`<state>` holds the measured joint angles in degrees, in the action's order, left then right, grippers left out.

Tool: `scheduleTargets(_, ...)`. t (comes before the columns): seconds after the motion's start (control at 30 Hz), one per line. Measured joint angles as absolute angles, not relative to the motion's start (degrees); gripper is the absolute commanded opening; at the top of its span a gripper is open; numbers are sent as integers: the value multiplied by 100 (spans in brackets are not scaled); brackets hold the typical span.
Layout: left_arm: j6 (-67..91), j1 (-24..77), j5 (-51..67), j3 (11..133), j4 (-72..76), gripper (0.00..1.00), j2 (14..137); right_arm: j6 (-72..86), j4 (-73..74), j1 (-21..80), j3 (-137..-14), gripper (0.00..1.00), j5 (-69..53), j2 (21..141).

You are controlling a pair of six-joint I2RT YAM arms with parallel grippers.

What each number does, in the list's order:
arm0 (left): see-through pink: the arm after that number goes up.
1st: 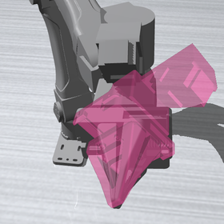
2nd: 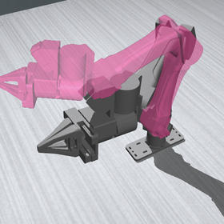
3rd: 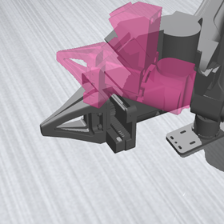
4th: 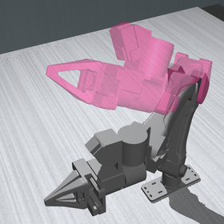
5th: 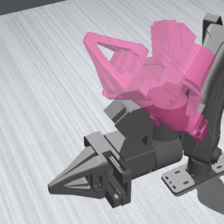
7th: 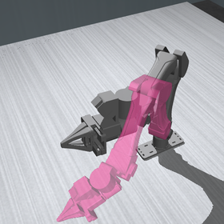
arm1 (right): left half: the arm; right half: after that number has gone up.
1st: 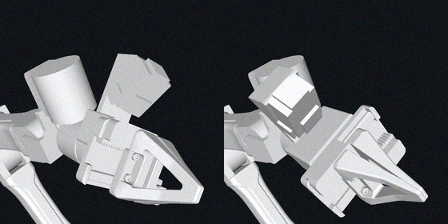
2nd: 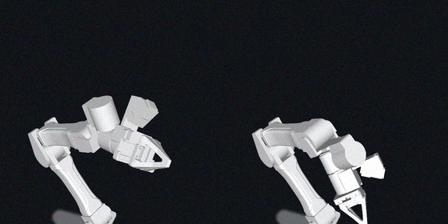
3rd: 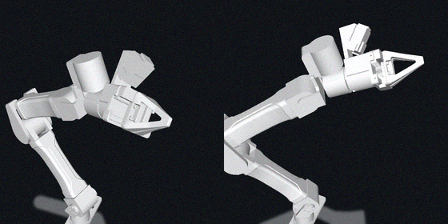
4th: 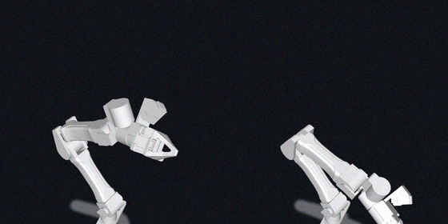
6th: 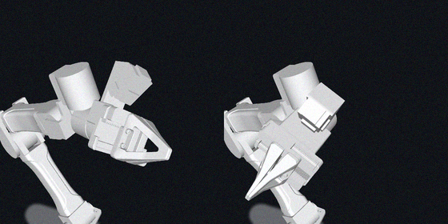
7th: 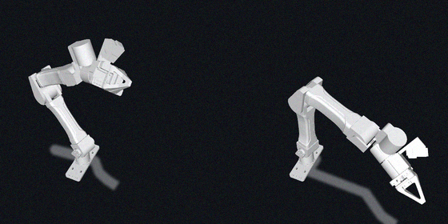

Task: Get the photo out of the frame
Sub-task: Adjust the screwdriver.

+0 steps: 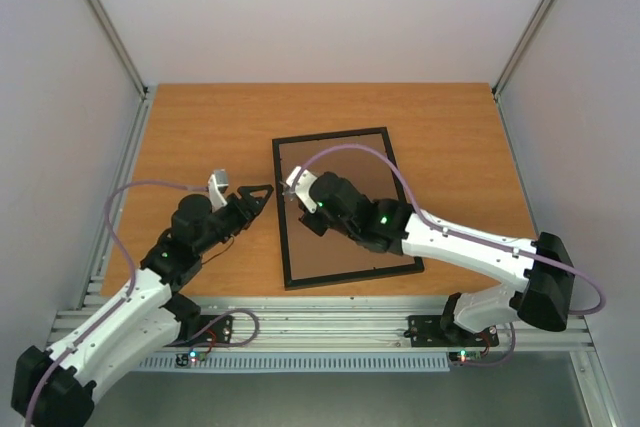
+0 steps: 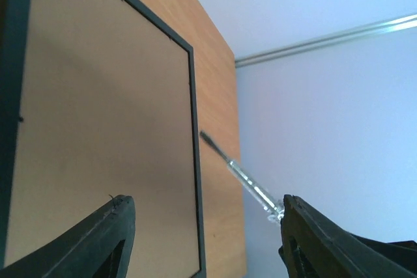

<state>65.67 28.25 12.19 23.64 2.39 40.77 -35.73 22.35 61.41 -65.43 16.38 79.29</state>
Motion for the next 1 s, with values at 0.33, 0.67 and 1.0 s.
scheduleTargets(0.33, 6952, 3590, 794, 2152, 578, 57, 4023, -3173, 674, 6882, -5725, 1, 2569, 7675)
scheduleTargets(0.67, 7314, 3750, 318, 1737, 1227, 55, 3721, -2912, -213, 7201, -5168, 1, 2893, 7647)
scheduleTargets(1.0, 7548, 3776, 235, 1638, 1793, 41, 3992, -2792, -766, 7201, -4923, 1, 2799, 7575)
